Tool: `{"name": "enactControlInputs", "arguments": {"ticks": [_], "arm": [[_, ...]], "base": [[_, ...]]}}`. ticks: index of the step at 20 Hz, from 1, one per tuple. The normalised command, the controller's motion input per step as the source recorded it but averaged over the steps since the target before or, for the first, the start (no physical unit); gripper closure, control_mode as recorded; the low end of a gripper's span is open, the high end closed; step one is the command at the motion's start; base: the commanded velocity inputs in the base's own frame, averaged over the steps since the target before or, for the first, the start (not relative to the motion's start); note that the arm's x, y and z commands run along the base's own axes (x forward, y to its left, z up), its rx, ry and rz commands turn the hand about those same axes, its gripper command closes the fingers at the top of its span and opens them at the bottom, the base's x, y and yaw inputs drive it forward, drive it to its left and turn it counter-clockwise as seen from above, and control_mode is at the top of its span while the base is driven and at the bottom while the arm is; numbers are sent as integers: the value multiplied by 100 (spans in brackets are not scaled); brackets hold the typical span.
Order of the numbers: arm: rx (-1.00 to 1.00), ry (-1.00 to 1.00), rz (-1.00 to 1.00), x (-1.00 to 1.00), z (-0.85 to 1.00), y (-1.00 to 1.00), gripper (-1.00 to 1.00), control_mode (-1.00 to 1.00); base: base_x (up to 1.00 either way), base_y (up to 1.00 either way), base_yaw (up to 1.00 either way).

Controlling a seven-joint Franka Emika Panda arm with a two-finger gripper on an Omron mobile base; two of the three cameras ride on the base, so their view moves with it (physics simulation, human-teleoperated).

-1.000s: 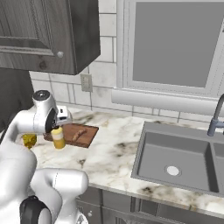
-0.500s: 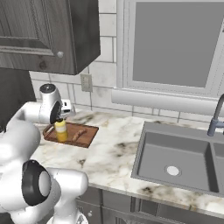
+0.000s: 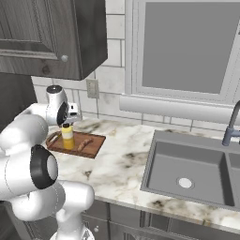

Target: Retrieve the reheated potato from the microwave, then place the potato, cheese, and condiment on the cutting board.

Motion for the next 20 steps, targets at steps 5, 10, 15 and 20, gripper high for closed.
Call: {"name": "enactControlInputs", "arguments": {"ticks": [5, 10, 15, 20], "arm": [[-2, 1, 4, 24, -16, -7, 100, -100], [0, 0, 6, 17, -16, -4, 100, -100], [0, 0, 6, 10, -23, -3, 100, -100], [0, -3, 5, 13, -15, 1, 100, -100]], "base": [[0, 0, 0], [0, 0, 0], [0, 0, 0], [0, 0, 0]]}}
